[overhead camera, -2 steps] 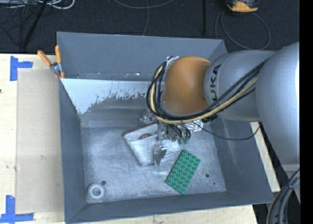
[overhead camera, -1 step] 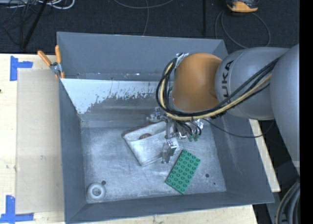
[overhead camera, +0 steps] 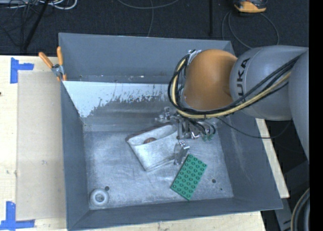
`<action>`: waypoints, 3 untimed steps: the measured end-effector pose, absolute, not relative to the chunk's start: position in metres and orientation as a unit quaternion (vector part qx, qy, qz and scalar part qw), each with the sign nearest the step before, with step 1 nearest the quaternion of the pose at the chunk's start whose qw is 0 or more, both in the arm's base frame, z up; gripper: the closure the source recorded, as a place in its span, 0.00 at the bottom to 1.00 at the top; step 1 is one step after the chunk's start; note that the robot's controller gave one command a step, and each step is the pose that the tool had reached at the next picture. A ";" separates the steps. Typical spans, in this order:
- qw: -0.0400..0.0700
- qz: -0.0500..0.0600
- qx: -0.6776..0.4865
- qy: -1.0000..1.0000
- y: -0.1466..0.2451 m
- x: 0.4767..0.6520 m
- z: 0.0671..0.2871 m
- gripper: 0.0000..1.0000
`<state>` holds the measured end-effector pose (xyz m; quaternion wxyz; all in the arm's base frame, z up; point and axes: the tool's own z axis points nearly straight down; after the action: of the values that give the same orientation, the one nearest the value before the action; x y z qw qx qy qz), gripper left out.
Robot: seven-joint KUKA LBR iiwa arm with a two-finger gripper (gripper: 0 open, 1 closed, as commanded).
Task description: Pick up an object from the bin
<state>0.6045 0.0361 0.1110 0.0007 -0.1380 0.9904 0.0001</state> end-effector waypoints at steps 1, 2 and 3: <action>-0.002 0.000 -0.196 0.981 0.040 0.618 0.077 0.00; -0.003 0.001 -0.194 0.981 0.041 0.618 0.079 0.00; -0.006 0.001 -0.193 0.981 0.040 0.617 0.080 1.00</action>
Offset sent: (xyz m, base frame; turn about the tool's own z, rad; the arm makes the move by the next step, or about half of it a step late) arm 0.0103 0.0030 -0.0410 -0.1187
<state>0.6172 0.0404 0.0802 -0.0057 -0.1925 0.9813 0.0010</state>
